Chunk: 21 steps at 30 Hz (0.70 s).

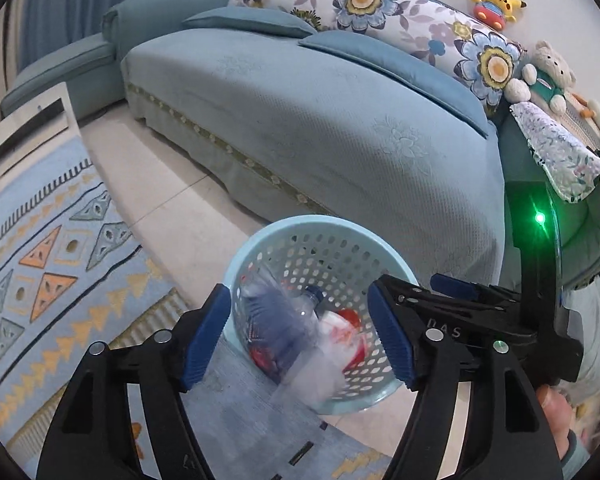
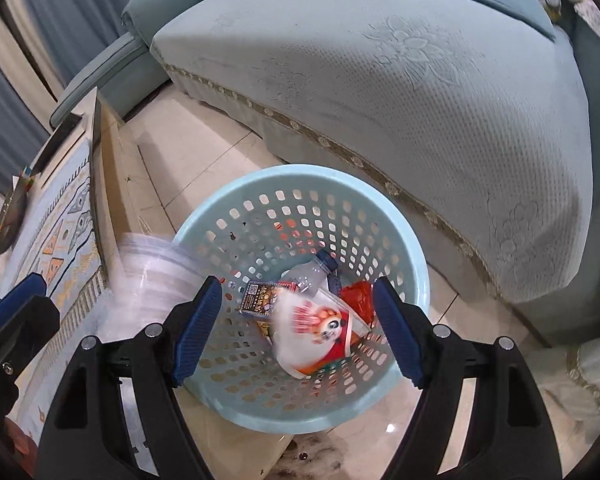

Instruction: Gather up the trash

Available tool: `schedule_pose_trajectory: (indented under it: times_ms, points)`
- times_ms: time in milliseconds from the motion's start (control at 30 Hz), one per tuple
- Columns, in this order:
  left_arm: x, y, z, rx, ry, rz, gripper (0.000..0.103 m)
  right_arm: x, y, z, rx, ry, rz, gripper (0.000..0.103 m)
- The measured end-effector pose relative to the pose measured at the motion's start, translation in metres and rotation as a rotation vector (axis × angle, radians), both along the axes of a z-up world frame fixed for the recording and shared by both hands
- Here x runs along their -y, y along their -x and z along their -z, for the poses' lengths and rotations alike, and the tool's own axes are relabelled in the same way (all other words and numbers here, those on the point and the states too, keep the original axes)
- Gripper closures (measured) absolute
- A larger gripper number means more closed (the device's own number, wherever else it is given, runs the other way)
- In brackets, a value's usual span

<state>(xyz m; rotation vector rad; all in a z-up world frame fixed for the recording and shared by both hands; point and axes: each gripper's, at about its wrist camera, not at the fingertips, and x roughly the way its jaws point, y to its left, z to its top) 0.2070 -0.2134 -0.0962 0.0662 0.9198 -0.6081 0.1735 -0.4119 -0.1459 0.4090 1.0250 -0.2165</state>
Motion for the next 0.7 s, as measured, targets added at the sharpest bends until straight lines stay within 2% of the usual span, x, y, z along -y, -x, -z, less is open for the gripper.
schedule_pose_trajectory:
  times_ms: [167, 333, 567, 700]
  points:
    - [-0.017, 0.012, -0.016, 0.019, 0.017, -0.016, 0.031, -0.003, 0.018, -0.018, 0.043, 0.011, -0.006, 0.029]
    - [-0.042, 0.038, -0.043, 0.059, 0.052, -0.045, 0.026, -0.030, 0.048, -0.058, 0.130, 0.088, -0.049, 0.029]
    - [-0.083, 0.094, -0.086, 0.172, 0.061, -0.092, 0.018, -0.074, 0.088, -0.107, 0.242, 0.147, -0.075, 0.029]
    - [-0.109, 0.122, -0.104, 0.238, 0.086, -0.139, 0.014, -0.101, 0.114, -0.133, 0.335, 0.217, -0.053, 0.029]
